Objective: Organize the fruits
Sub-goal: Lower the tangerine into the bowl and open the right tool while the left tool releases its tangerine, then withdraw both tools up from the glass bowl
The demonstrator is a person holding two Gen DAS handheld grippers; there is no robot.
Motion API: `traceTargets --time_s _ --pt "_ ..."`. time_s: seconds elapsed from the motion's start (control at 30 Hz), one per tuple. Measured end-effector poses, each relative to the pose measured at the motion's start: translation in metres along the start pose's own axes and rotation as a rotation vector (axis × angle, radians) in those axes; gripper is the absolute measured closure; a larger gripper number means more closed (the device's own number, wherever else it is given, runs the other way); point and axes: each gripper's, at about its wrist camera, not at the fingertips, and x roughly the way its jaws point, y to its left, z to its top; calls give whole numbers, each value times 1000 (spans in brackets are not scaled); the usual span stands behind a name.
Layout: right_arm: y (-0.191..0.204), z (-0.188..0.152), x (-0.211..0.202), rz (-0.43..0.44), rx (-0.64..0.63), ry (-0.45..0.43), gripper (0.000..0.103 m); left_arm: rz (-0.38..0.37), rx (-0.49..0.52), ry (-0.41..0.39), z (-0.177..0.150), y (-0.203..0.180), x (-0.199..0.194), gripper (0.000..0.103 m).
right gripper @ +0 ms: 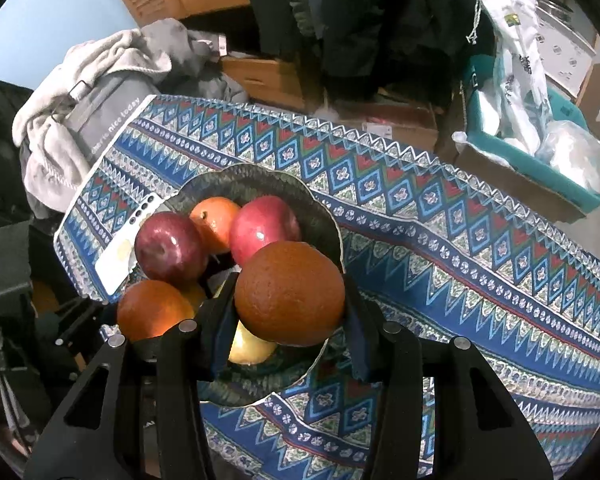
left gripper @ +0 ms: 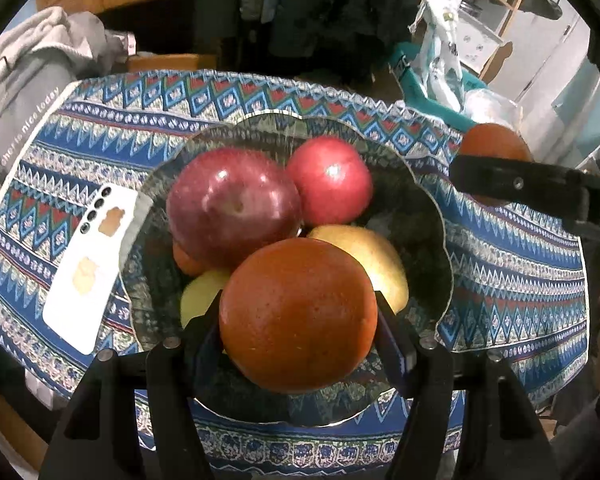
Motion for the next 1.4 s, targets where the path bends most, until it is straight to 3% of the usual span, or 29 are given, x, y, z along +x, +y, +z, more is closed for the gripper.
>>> traceTargets --time_s 0.4,0.9,1.23,1.33,1.4 --pt "-1 0 15 19 17 32 56 1 40 -71 6 -11 -17 35" --pt "-5 -2 56 49 51 126 52 16 -57 -100 14 16 -26 35" --pt "-6 8 33 43 65 72 48 29 -75 -130 18 22 -40 34" --pt "-2 11 16 29 60 34 48 36 -85 -157 20 22 -51 24" --pt "1 14 3 15 52 5 47 48 -84 -188 22 22 -62 23"
